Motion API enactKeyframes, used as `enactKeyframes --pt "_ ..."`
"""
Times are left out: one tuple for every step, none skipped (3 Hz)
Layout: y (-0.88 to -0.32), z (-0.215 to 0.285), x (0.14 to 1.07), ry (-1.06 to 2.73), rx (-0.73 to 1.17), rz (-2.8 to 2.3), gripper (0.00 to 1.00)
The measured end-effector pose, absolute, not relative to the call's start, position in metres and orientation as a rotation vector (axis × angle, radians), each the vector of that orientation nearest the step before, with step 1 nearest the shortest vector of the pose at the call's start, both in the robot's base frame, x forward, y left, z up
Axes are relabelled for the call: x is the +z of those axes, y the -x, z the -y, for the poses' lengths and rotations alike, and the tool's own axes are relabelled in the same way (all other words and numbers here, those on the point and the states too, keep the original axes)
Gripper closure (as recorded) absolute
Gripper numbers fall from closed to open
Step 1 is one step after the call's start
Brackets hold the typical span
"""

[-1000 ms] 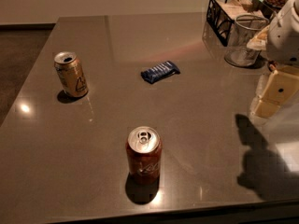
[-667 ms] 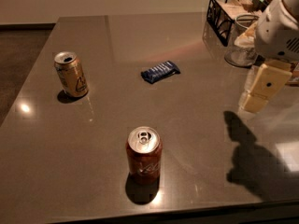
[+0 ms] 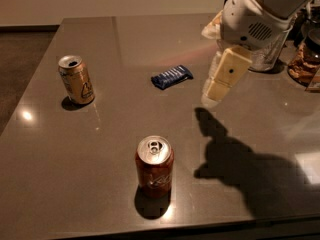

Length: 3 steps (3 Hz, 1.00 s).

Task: Move orange can near coke can

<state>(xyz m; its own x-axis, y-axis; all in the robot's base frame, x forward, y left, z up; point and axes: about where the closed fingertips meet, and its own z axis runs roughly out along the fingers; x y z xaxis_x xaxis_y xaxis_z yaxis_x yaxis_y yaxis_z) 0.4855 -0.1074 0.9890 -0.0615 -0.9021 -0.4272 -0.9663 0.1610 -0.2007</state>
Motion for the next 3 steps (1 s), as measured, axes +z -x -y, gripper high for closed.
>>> enactKeyframes --pt "-0.500 0.049 0.990 1.780 0.278 -1.902 0.00" --pt "-0.520 -0.007 0.990 1.782 0.320 -1.849 0.00" --pt "-0.539 -0.061 0.982 1.767 0.374 -1.843 0.00"
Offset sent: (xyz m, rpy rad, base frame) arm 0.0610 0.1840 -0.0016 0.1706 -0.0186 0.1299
